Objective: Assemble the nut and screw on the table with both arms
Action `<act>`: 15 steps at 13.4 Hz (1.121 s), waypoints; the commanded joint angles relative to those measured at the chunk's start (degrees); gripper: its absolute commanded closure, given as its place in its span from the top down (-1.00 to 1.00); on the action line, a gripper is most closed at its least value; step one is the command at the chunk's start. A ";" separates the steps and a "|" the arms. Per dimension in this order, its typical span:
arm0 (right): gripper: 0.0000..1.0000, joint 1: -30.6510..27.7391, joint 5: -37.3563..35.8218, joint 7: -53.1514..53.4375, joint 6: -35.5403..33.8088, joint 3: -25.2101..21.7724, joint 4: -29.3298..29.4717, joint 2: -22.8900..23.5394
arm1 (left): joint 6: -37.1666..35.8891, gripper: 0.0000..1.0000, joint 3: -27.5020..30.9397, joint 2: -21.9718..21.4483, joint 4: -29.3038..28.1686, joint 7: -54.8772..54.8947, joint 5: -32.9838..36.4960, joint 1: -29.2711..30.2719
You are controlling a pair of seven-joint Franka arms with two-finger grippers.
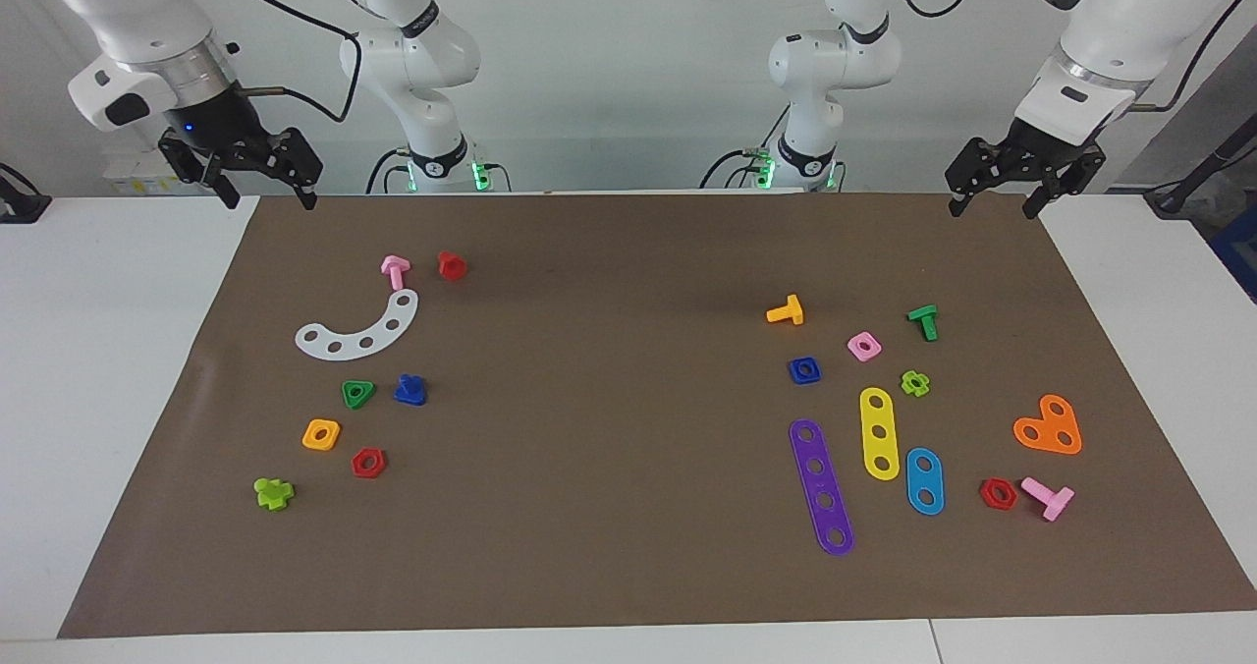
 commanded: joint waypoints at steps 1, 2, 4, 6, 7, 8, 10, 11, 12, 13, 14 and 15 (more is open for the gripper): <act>1.00 -0.25 -0.72 -0.55 -0.41 0.47 -1.47 -1.21 | 1.76 1.00 0.22 -2.32 -3.08 0.35 0.15 -0.37; 1.00 -0.34 -0.72 -0.63 -0.41 0.47 -1.47 -1.21 | 1.76 1.00 0.22 -2.33 -3.34 0.44 0.15 -0.29; 1.00 -0.25 -0.80 -0.81 -0.41 0.47 -1.47 -1.21 | 1.85 1.00 0.22 -2.41 -3.43 0.44 0.15 -0.29; 1.00 -0.25 -0.80 -0.55 -0.24 0.56 -1.65 -1.30 | 1.94 1.00 0.22 -2.41 -3.69 0.61 0.15 -0.11; 1.00 0.01 -0.89 -0.54 0.72 0.65 -2.61 -1.38 | 2.37 1.00 0.22 -2.59 -3.95 0.62 0.15 -0.11; 1.00 0.45 -1.15 -0.63 2.73 0.65 -4.27 -2.08 | 2.99 1.00 0.22 -2.85 -4.57 0.53 0.15 -0.02; 1.00 0.71 -1.59 -0.81 3.89 0.65 -4.72 -2.26 | 4.30 1.00 0.22 -3.29 -5.79 0.53 0.15 0.15; 1.00 0.71 -1.68 -0.81 4.07 0.65 -4.72 -2.26 | 4.74 1.00 0.22 -3.73 -6.50 0.44 0.15 0.15; 1.00 0.71 -1.86 -0.81 4.16 0.65 -4.72 -2.26 | 4.92 1.00 0.22 -3.82 -6.59 0.35 0.15 -0.02; 1.00 0.71 -1.86 -0.89 4.16 0.65 -4.90 -2.35 | 4.93 1.00 0.22 -3.82 -6.59 0.27 0.15 -0.11; 1.00 0.80 -1.86 -0.81 4.34 0.65 -4.99 -2.26 | 4.93 1.00 0.22 -3.82 -6.59 0.26 0.15 -0.20; 1.00 0.71 -1.77 -0.98 4.86 0.82 -5.16 -2.26 | 4.93 1.00 0.22 -3.82 -6.51 0.26 0.15 -0.20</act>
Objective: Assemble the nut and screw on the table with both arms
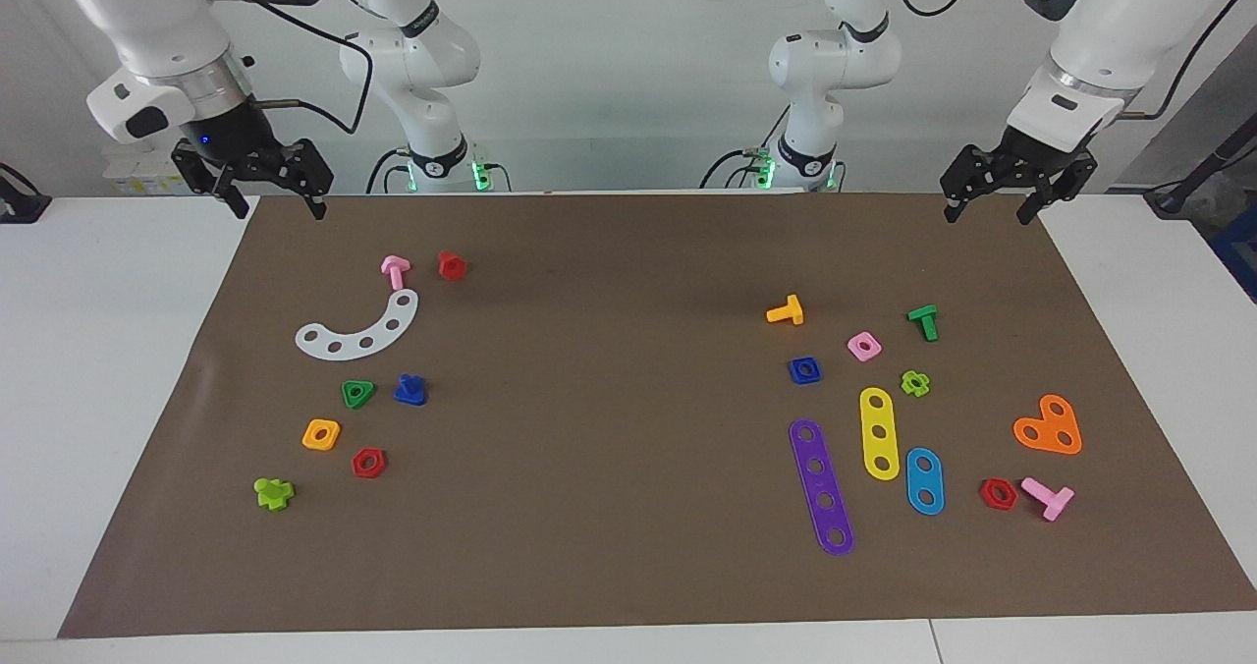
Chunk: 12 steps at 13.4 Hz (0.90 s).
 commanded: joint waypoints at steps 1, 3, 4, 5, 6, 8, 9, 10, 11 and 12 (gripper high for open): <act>1.00 -0.06 -0.79 -1.16 2.55 0.70 -2.51 -1.53 | 1.51 1.00 0.15 -1.99 -2.31 0.26 0.15 -0.22; 1.00 2.13 -0.44 -1.25 5.08 0.70 -4.34 -0.39 | 1.60 1.00 0.24 -1.90 -2.31 0.61 0.15 -0.05; 1.00 2.75 -0.36 -1.25 10.59 0.70 -9.41 -1.17 | 1.95 1.00 0.24 -1.82 -2.22 0.79 0.15 0.13; 1.00 4.32 -0.27 -1.25 15.95 0.70 -14.33 -1.79 | 2.21 1.00 0.24 -1.81 -2.31 0.70 0.15 0.13; 1.00 5.03 -0.09 -1.25 18.87 0.70 -16.47 -0.84 | 2.13 1.00 0.24 -1.81 -2.31 0.62 0.15 0.13; 1.00 6.09 0.17 -2.03 23.27 0.79 -17.28 3.64 | 2.30 1.00 0.24 -1.81 -2.31 0.70 0.15 0.22; 1.00 6.27 0.26 -3.26 25.65 0.79 -17.80 5.40 | 2.56 1.00 0.24 -1.81 -2.31 0.70 0.15 0.22; 1.00 6.27 0.35 -4.66 27.59 0.79 -18.33 7.15 | 2.83 1.00 0.24 -1.73 -2.13 0.62 0.15 0.22; 1.00 6.18 1.04 -6.50 30.22 0.87 -19.29 8.91 | 2.92 1.00 0.24 -1.55 -1.87 0.53 0.15 0.22; 1.00 6.18 2.27 -8.00 33.81 0.87 -20.78 10.41 | 4.05 1.00 0.24 -1.46 -1.87 0.53 0.24 -0.22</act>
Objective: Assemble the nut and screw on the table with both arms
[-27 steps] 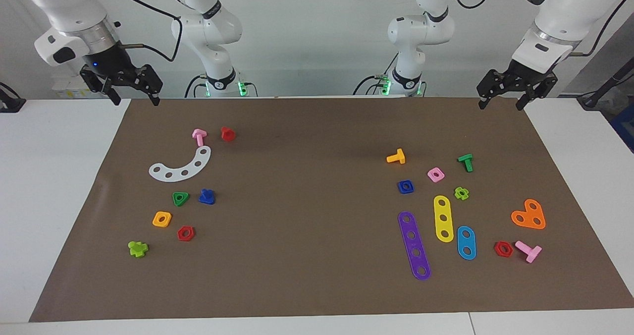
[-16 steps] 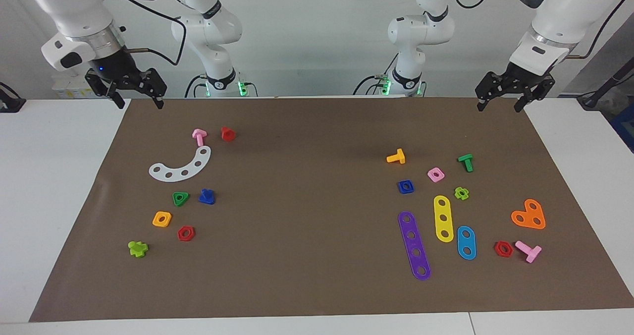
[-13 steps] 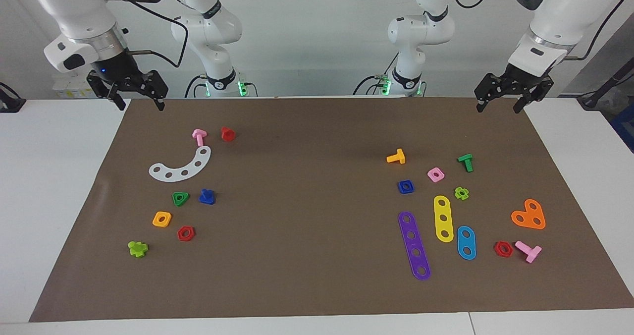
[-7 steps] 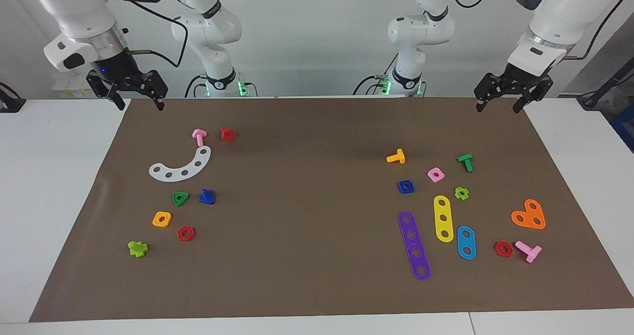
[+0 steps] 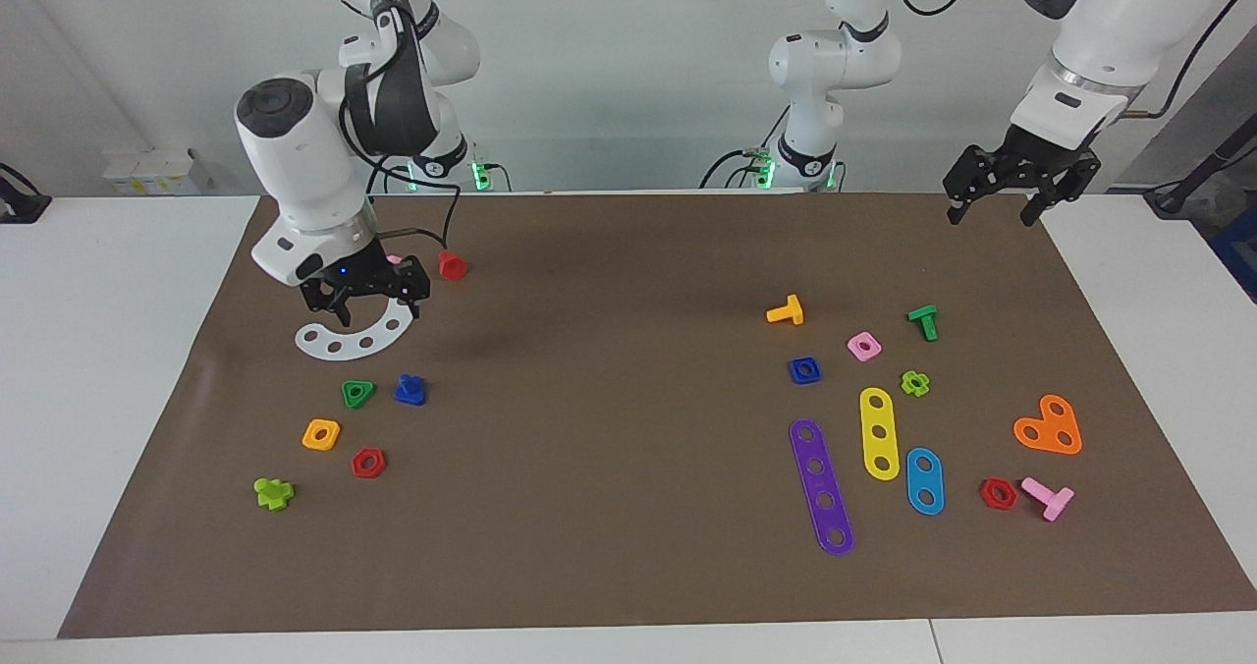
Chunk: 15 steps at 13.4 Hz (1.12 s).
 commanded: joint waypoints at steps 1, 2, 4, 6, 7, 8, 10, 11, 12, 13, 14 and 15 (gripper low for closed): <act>1.00 -0.69 2.03 -5.05 8.17 0.32 -3.63 3.32 | 3.52 1.00 0.08 -1.38 -1.85 0.27 0.24 -0.50; 1.00 -0.69 2.03 -5.93 10.73 0.32 -4.69 4.63 | 3.96 1.00 0.08 -1.38 -1.85 0.26 0.24 -0.50; 1.00 -0.69 2.03 -6.99 13.20 0.41 -5.32 6.57 | 4.05 1.00 0.08 -1.20 -1.76 0.26 0.24 -0.15; 0.90 -0.77 2.03 -8.39 15.14 0.32 -6.63 7.81 | 4.14 1.00 0.00 -1.29 -1.93 0.18 0.24 0.11; 0.78 -0.86 2.03 -9.35 17.06 0.32 -7.94 8.07 | 4.06 1.00 0.08 -1.29 -1.85 0.09 0.24 0.11; 0.62 -1.04 2.03 -9.97 18.39 0.32 -9.17 8.08 | 3.79 1.00 0.08 -1.38 -1.93 0.09 0.24 0.11; 0.23 -1.21 2.12 -10.42 18.49 0.32 -10.32 7.81 | 3.97 1.00 0.08 -1.29 -1.85 0.09 0.24 -0.06; 0.05 -1.30 2.12 -10.85 18.49 0.32 -10.41 7.72 | 3.97 1.00 0.08 -1.29 -1.85 0.17 0.24 -0.24; -0.09 -1.39 2.12 -10.86 18.49 0.32 -10.50 7.81 | 3.88 1.00 0.08 -1.38 -2.02 0.18 0.24 -0.33; -0.12 -1.39 2.12 -10.86 18.58 0.32 -10.50 7.90 | 3.53 1.00 0.00 -1.29 -1.76 0.18 0.24 -0.41; -0.14 -1.39 2.12 -10.77 18.66 0.32 -10.50 7.90 | 3.44 1.00 -0.01 -1.29 -1.76 0.26 0.24 -0.42; -0.17 -1.39 2.12 -10.68 18.84 0.32 -10.50 7.99 | 3.53 1.00 -0.09 -1.46 -2.20 0.52 0.15 -0.24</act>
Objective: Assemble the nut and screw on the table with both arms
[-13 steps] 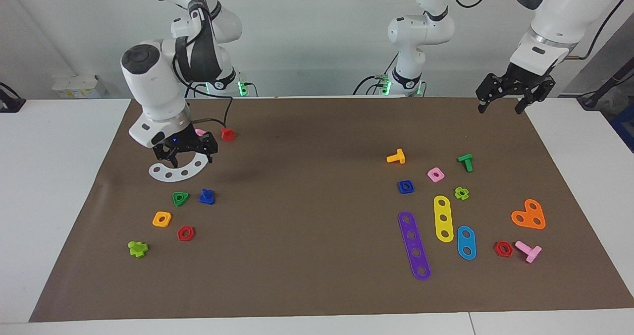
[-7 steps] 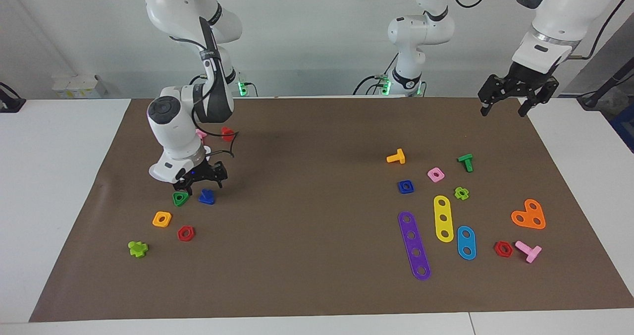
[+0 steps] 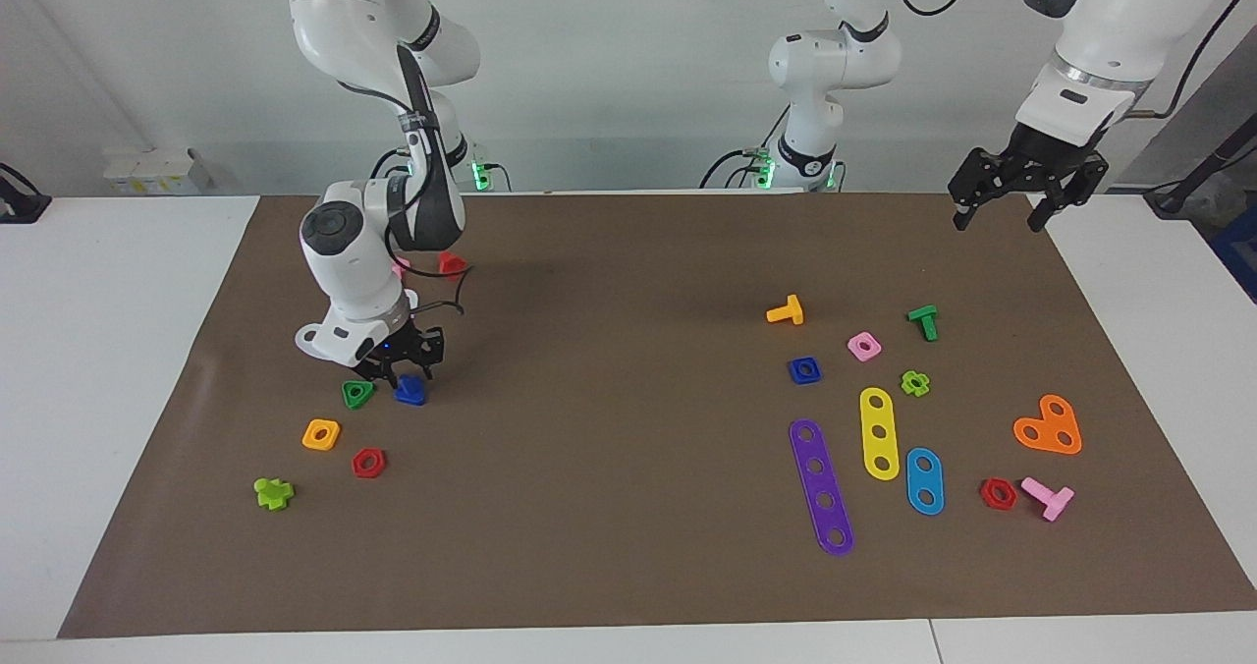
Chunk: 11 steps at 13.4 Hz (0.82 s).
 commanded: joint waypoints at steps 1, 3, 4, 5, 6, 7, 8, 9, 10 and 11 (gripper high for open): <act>-0.32 -0.72 1.04 -2.17 2.17 0.34 -1.42 -0.84 | 0.64 1.00 0.12 -1.64 -2.10 0.62 0.07 -0.02; -1.00 -0.72 1.13 -1.47 2.44 0.34 -1.51 -0.84 | -0.58 1.00 0.12 -1.81 -2.37 0.53 0.06 -0.19; -1.00 -0.81 1.13 -0.60 2.53 0.34 -1.42 -0.75 | -1.37 1.00 0.12 -1.90 -2.63 0.53 -0.02 -0.37; -1.00 -0.81 1.13 -0.33 2.53 0.34 -1.33 -0.75 | -2.25 1.00 0.12 -1.99 -2.63 0.53 0.06 -0.37; -1.00 -0.73 1.13 0.20 2.53 0.34 -1.33 -0.75 | -2.87 1.00 0.12 -1.99 -2.63 0.53 -0.02 -0.45; -1.00 -0.46 1.13 0.90 2.27 0.34 -1.07 -0.75 | -3.05 1.00 0.03 -2.08 -2.72 0.53 0.06 -0.45; -1.00 -0.03 1.13 1.95 2.18 0.34 -0.63 -0.84 | -2.97 1.00 0.12 -2.17 -3.07 0.53 0.06 -0.45; -1.00 0.15 1.13 3.27 1.66 0.34 -0.02 -0.93 | -2.88 1.00 0.12 -2.52 -3.33 0.44 -0.02 -0.54; -1.00 0.24 1.13 3.45 1.57 0.34 0.16 -1.10 | -2.96 1.00 0.03 -2.69 -3.59 0.36 0.06 -0.54; -1.00 0.24 1.13 3.54 1.56 0.43 0.07 -1.10 | -3.23 1.00 0.03 -2.78 -3.68 0.27 0.06 -0.54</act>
